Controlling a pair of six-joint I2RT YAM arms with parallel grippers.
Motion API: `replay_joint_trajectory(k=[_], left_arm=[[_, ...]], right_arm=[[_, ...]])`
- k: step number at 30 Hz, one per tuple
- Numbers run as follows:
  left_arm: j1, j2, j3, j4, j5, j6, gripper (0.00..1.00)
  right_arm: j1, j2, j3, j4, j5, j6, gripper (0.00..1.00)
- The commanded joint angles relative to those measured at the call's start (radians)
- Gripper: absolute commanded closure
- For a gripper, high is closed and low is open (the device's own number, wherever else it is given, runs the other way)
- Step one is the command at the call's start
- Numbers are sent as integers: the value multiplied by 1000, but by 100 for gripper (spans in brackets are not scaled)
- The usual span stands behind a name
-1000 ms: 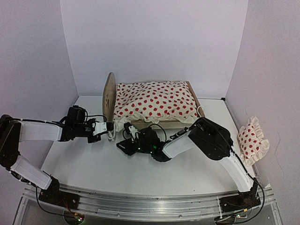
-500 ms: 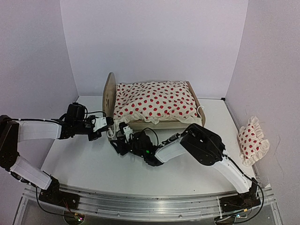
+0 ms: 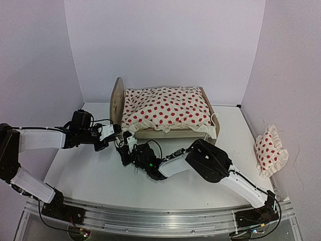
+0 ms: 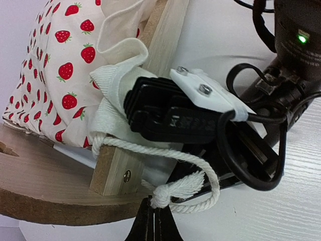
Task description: Set up the pet bed
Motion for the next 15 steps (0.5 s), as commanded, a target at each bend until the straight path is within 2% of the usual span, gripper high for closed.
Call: replay_joint_trajectory(k=[1, 5, 8, 12, 15], left_arm=[[0, -38, 81, -25, 11, -90, 100], [1, -79, 162, -106, 17, -184, 100], [1, -128, 216, -121, -35, -230, 100], [8, -175, 263, -78, -146, -257, 100], [27, -173, 285, -75, -205, -244, 100]], right_arm=[[-9, 4, 2, 41, 49, 1, 100], [-7, -97, -158, 63, 68, 53, 100], [0, -204, -325, 40, 110, 124, 100], [13, -352, -517, -90, 167, 193, 100], [14, -406, -578, -188, 164, 239, 100]])
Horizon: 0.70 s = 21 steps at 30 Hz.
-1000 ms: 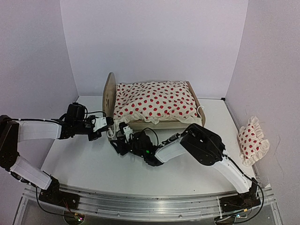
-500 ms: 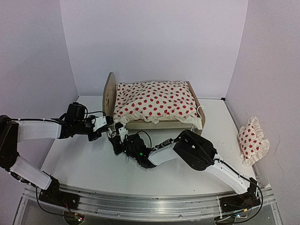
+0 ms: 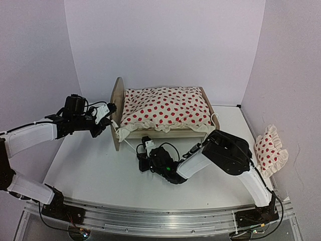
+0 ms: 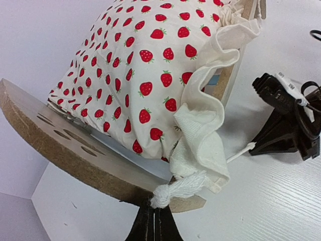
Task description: Set up the pet bed
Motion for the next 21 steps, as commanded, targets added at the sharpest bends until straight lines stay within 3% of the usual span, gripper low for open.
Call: replay_joint_trajectory(k=[1, 9, 16, 21], left_arm=[[37, -59, 118, 100, -108, -26, 100], [127, -50, 171, 109, -88, 4, 100], [137, -79, 138, 36, 34, -31, 100], [137, -83, 133, 11, 44, -12, 100]], right_arm=[[10, -104, -83, -176, 43, 115, 100], [10, -141, -198, -312, 34, 283, 100], [25, -123, -156, -368, -54, 266, 100], [28, -115, -162, -375, -73, 298, 100]])
